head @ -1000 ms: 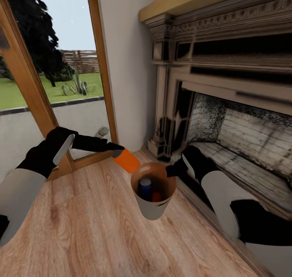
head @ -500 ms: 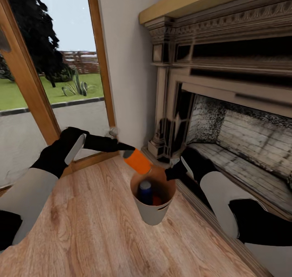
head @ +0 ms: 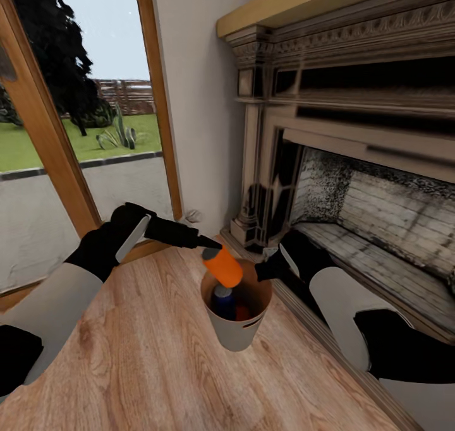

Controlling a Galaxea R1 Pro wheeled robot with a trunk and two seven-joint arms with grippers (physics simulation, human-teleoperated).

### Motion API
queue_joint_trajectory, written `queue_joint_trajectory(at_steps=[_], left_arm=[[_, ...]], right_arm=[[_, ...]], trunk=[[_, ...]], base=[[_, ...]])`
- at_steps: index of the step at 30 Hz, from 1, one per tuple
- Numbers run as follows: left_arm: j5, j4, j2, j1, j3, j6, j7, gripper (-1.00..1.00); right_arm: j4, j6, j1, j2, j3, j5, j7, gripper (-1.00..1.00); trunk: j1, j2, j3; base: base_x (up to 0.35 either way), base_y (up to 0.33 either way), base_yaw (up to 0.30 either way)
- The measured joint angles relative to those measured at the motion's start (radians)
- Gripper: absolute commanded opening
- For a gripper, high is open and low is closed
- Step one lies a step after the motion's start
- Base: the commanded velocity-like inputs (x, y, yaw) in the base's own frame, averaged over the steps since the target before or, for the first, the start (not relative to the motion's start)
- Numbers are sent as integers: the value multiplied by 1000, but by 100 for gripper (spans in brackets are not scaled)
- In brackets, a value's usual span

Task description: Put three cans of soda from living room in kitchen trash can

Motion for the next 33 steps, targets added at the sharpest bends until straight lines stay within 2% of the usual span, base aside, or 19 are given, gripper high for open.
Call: queue_joint_trajectory(at_steps=[5,7,13,15,17,19,30,33], left_arm=[[3,-12,-16,0,-2,0,9,-100],[5,-19,-33,0,-2,0,11,-100],[0,-21,-61,0,-3,0,15,-100],[-2,-21,-66,0,-13,0,16,-100],[-3,-20,-69,0,-50,0,17,-100],[-3,-19,-70,0,-67,0,18,-100],[-2,-20,-71,9,-91,0,52,-100],[-14,-20,-72,10,-117,-1,82,-100]], right_arm=[[-1,0,0,8,1,3,0,-100],[0,0,0,12,-1,1,0,-100],[0,-1,0,16,0,4,-1,-100],[0,-1,0,17,1,5,-1,-100],[0,0,0,17,0,-1,-1,-100],[0,0,0,17,0,-2,-1,-100],[-2,0,0,16,-1,1,-2,-100],[-2,0,0,17,-1,0,-1,-100]], trunk=[[0,0,0],[0,0,0],[0,0,0],[0,0,0],[0,0,0],[0,0,0],[0,0,0],[0,0,0]], base=[[0,0,0],[0,0,0],[0,0,0],[0,0,0],[0,0,0],[0,0,0],[0,0,0],[0,0,0]])
